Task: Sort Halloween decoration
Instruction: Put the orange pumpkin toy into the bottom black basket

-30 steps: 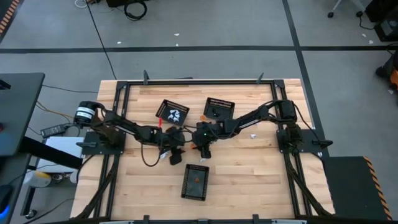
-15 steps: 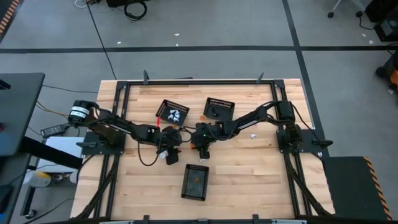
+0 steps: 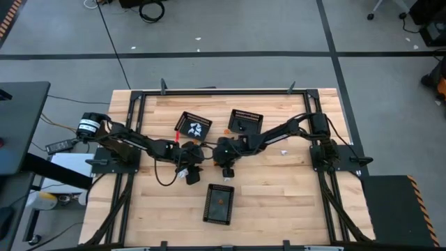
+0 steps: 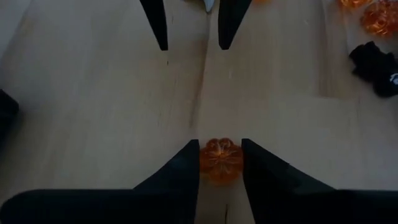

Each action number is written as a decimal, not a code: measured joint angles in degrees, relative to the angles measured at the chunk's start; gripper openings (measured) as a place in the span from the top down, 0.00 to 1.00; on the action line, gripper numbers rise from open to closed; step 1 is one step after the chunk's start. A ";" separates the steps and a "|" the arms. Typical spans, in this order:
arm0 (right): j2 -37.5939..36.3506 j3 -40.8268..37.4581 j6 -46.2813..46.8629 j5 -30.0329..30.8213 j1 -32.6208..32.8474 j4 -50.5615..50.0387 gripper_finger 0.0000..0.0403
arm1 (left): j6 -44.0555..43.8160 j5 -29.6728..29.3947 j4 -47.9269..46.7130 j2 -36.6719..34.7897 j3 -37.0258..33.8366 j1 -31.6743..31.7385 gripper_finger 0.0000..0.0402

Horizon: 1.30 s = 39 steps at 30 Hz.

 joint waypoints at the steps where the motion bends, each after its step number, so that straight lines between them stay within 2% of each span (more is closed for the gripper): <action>1: 0.02 0.60 -0.02 0.00 -0.04 -0.79 0.72 | 0.02 0.02 -0.04 0.00 0.00 0.00 0.57; 10: -0.61 5.72 -0.45 -0.72 0.02 -10.68 0.72 | 1.74 -0.02 -3.41 -0.23 0.02 0.00 0.57; 20: -6.46 6.56 -0.22 -1.09 0.87 -15.73 0.72 | 6.45 -0.22 -8.57 -6.19 0.07 -1.34 0.57; 25: -9.63 6.58 -0.16 -3.84 3.92 -15.64 0.72 | 7.98 -1.53 -10.64 -8.21 0.04 -2.34 0.57; 30: -10.75 6.93 2.54 -6.75 10.70 -14.47 0.72 | 12.08 -1.77 -13.21 -9.75 0.00 -2.21 0.57; 32: -10.62 7.40 4.13 -6.01 13.72 -13.65 0.72 | 12.96 -1.79 -13.29 -10.47 0.00 -2.21 0.57; 35: -9.65 8.07 6.35 -0.42 17.43 -9.61 0.72 | 14.95 -1.81 -12.79 -11.83 0.00 -2.19 0.57; 39: -6.17 8.02 11.08 4.37 19.09 -6.95 0.72 | 17.40 -1.90 -12.23 -12.44 0.00 -2.21 0.57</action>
